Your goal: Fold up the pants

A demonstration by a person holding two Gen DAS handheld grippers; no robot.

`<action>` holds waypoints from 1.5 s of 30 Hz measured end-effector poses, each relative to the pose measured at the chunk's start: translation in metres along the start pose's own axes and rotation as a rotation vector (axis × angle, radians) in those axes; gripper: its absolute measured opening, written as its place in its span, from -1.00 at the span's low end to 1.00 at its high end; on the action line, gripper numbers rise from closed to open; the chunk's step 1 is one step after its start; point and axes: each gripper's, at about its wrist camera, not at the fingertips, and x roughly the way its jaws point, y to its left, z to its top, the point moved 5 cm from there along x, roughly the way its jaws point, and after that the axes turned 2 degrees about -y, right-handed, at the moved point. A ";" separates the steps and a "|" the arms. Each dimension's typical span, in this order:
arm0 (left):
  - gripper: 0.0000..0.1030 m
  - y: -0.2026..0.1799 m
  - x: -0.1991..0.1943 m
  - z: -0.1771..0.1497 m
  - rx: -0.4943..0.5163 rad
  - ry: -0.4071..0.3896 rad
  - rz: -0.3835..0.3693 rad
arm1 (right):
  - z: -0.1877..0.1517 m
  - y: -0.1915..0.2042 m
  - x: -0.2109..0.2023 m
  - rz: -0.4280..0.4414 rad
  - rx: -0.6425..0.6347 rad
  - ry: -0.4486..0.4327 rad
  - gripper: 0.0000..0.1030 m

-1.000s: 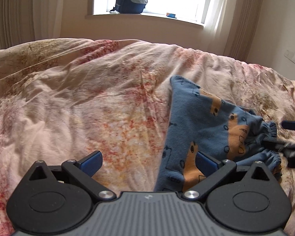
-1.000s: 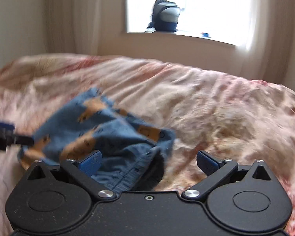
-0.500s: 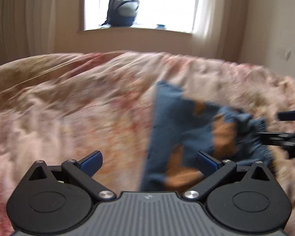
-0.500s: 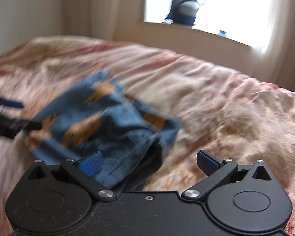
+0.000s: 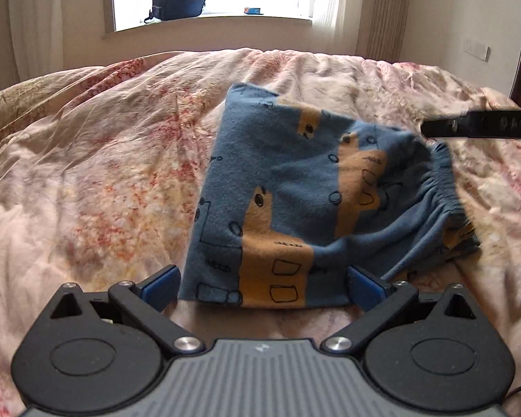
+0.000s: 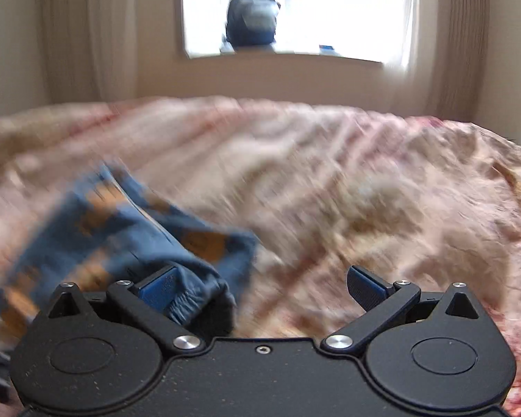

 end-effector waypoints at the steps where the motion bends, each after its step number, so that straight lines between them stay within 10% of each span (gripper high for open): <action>1: 1.00 0.000 -0.003 0.001 -0.020 -0.014 -0.015 | 0.002 0.001 -0.002 0.009 0.010 -0.024 0.99; 7: 0.99 -0.007 0.004 -0.006 0.035 0.004 -0.001 | -0.023 0.006 0.030 -0.180 -0.162 0.132 0.99; 15: 1.00 -0.005 -0.017 -0.003 0.009 -0.036 -0.009 | -0.006 0.012 0.005 -0.106 -0.066 0.027 0.99; 19: 1.00 -0.005 -0.019 0.000 0.019 -0.074 0.011 | -0.017 0.008 0.026 -0.253 -0.160 0.111 0.99; 28: 1.00 -0.007 -0.017 0.000 0.048 -0.056 0.022 | -0.001 0.000 0.001 -0.126 0.010 -0.012 0.99; 36: 1.00 0.001 -0.023 0.016 0.018 -0.084 0.012 | -0.008 0.011 0.017 -0.072 -0.027 0.053 0.99; 45: 1.00 0.027 0.008 0.086 0.051 -0.116 0.062 | -0.005 0.010 0.017 -0.080 -0.048 0.061 0.99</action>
